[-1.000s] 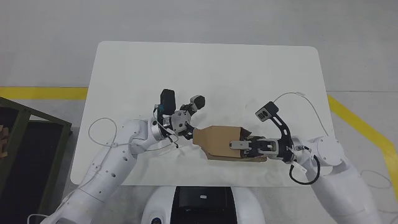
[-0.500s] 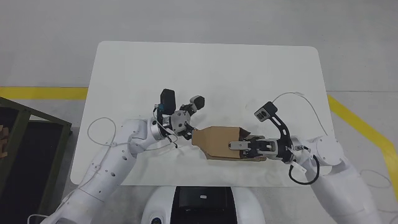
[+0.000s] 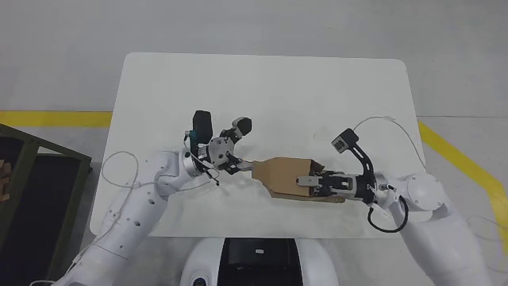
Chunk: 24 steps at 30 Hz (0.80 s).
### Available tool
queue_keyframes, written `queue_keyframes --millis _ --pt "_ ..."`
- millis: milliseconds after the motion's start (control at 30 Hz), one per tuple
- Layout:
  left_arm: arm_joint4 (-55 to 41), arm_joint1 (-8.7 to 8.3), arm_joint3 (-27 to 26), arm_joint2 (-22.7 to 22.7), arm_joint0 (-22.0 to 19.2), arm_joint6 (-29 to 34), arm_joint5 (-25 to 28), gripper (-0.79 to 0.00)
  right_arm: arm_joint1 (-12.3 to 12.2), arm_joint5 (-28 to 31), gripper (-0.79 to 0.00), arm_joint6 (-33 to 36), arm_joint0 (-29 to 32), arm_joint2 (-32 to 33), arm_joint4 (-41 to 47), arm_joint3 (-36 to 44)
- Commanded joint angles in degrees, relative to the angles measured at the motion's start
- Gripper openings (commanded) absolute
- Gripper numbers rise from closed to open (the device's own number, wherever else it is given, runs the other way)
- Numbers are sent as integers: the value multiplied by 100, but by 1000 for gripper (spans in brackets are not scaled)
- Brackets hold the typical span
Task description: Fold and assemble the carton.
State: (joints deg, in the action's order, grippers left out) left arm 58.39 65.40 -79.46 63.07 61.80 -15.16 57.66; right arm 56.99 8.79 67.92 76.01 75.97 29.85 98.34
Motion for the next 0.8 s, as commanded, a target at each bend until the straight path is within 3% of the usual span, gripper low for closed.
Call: queue_keyframes --millis 0,233,433,767 --pt "11 -30 -54 140 70 24 -51 0 -12 0 -785 -12 40 58 -21 -20" --pt "-31 -92 -411 418 218 189 -85 0 -43 -78 -785 -29 137 98 -236 16" --pt "66 -77 -621 271 100 516 -31 0 -40 -161 -785 -112 117 -50 -453 108" --pt "-54 -31 -417 4 -120 1038 -108 0 -34 -130 -785 -169 87 -47 -153 197"
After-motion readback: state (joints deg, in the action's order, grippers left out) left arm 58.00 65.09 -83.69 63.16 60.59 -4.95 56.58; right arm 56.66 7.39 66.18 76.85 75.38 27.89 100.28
